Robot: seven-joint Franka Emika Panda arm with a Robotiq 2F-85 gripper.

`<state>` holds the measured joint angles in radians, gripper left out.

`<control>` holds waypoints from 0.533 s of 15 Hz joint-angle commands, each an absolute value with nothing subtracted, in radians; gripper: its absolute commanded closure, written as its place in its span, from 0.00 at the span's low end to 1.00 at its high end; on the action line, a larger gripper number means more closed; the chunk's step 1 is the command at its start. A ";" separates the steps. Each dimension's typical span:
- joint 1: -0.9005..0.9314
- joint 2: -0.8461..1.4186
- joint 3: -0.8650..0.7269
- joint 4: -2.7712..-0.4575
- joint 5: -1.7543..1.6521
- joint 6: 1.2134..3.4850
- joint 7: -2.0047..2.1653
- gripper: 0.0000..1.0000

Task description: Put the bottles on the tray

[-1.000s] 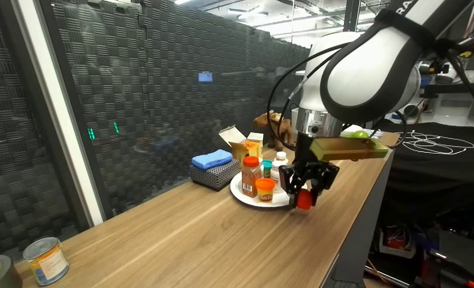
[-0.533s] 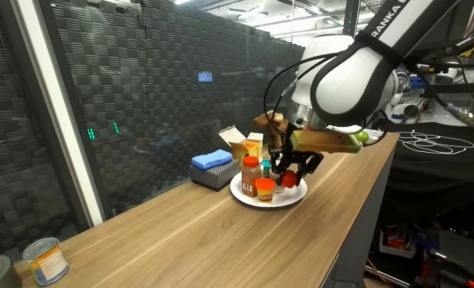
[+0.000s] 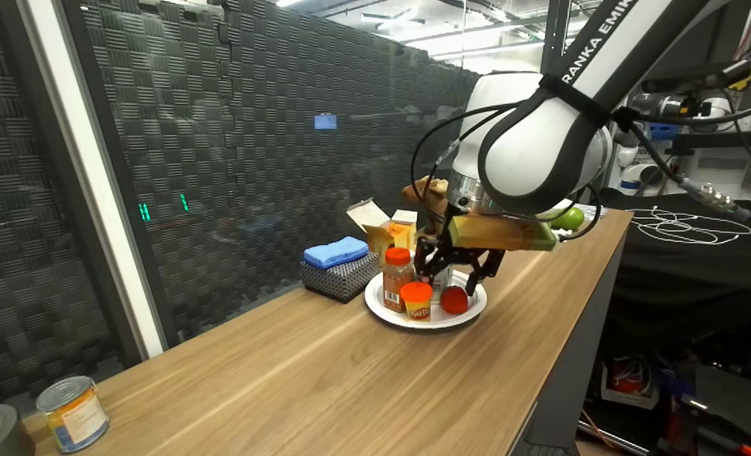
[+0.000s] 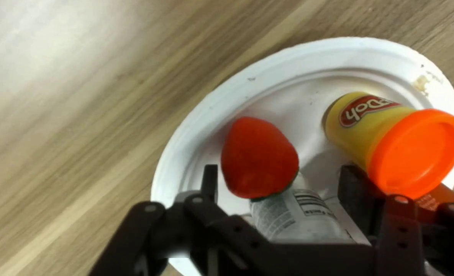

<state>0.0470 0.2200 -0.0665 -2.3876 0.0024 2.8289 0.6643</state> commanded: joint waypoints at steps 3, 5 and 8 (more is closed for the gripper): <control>0.076 0.128 -0.083 -2.480 0.026 2.916 0.674 0.00; 0.080 0.081 -0.090 -2.503 0.019 2.884 0.694 0.00; 0.062 0.006 -0.077 -2.513 0.022 2.824 0.731 0.00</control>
